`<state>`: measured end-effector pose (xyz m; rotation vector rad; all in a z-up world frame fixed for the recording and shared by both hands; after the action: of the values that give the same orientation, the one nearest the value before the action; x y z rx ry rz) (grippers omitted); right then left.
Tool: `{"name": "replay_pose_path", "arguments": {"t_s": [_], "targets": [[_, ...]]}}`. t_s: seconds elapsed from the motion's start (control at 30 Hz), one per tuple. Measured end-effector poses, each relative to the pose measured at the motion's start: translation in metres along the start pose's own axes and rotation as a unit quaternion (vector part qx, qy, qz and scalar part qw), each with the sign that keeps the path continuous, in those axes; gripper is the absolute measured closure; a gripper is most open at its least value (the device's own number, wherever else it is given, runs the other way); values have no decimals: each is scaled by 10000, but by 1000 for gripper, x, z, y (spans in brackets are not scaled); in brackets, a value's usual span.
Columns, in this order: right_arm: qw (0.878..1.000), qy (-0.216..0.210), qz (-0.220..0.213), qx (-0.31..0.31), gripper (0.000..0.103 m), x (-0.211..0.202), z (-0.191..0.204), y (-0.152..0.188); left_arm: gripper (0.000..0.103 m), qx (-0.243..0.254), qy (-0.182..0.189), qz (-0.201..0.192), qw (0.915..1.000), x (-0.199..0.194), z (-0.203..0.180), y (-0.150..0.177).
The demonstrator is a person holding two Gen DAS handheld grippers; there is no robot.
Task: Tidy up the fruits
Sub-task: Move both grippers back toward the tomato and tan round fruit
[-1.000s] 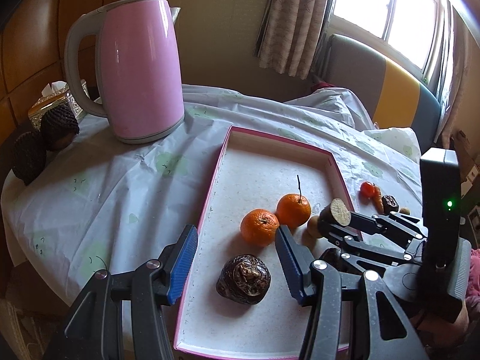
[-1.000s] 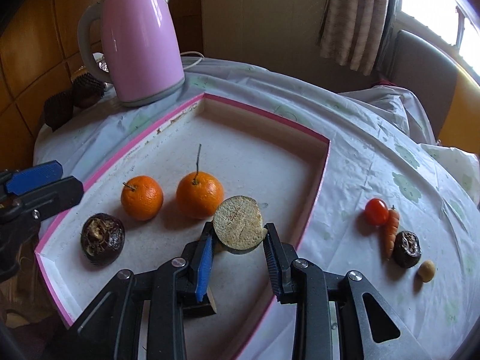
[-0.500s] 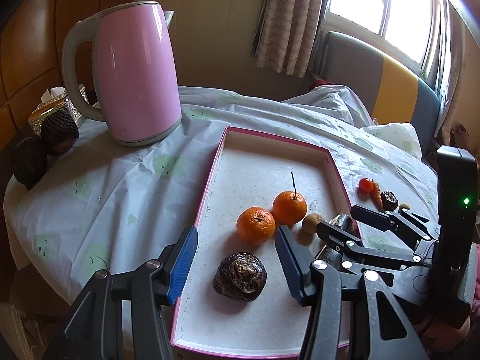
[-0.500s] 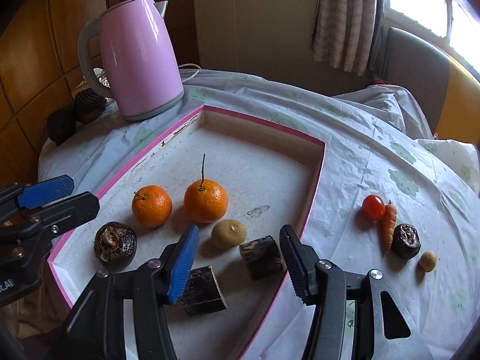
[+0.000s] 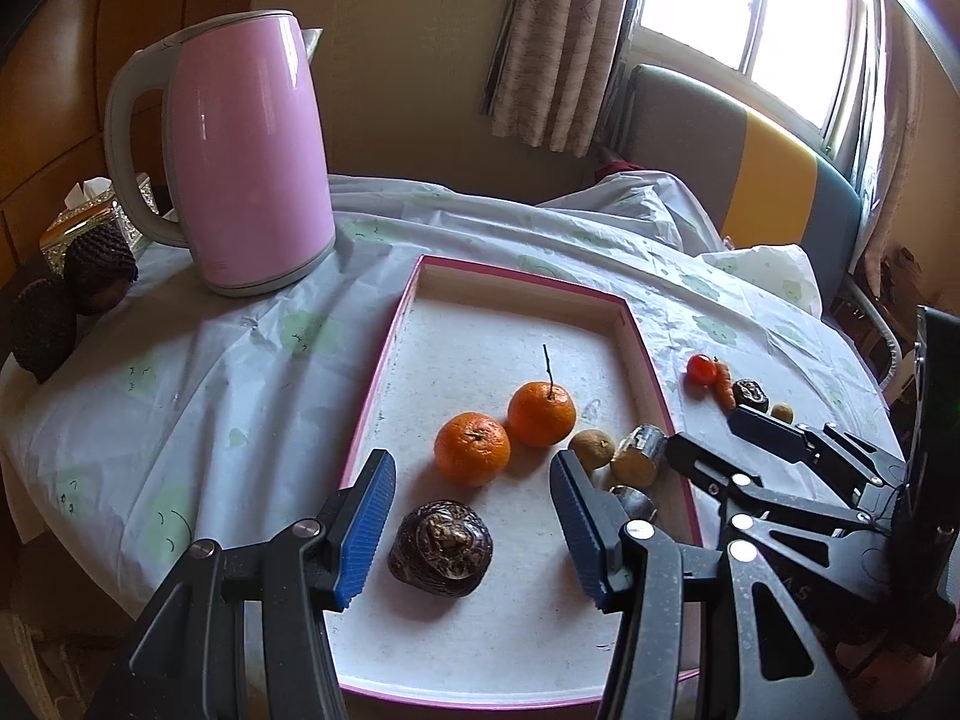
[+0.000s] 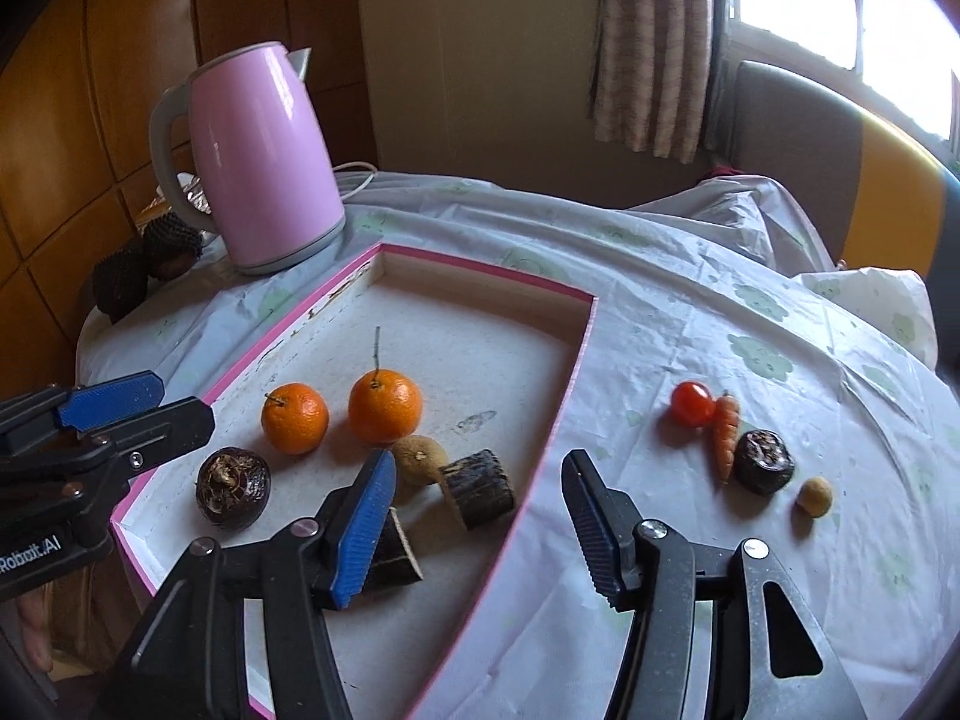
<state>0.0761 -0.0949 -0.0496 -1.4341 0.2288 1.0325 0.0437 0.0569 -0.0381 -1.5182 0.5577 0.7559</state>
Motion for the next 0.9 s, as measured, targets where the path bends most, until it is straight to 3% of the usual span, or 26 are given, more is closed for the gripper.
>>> {"name": "replay_pose_path", "arguments": {"t_s": [0.3, 0.6, 0.8, 0.9], "targets": [[9972, 489, -64, 567, 44, -24, -51, 21, 48, 320, 97, 10, 9994, -1, -17, 2], [9845, 1170, -82, 1304, 44, -46, -122, 51, 48, 609, 288, 9, 9977, -1, -41, 0], [9783, 1338, -52, 1583, 56, -51, -154, 59, 49, 842, 451, 46, 9954, 1, -62, 1], [9772, 1369, -25, 1625, 58, -49, -162, 61, 49, 933, 527, 78, 9942, 2, -72, 2]]}}
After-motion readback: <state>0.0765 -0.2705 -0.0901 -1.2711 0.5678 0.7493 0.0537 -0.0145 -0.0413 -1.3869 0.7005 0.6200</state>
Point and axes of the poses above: each gripper's, at about its wrist camera, not at the fingertips, and x roughly the way its jaws point, z to its left, y to its underside, the point moved 3 cm from there along x, roughly the way its jaws point, and after that the axes turned 11 degrees about -y, right-handed, at the moved point
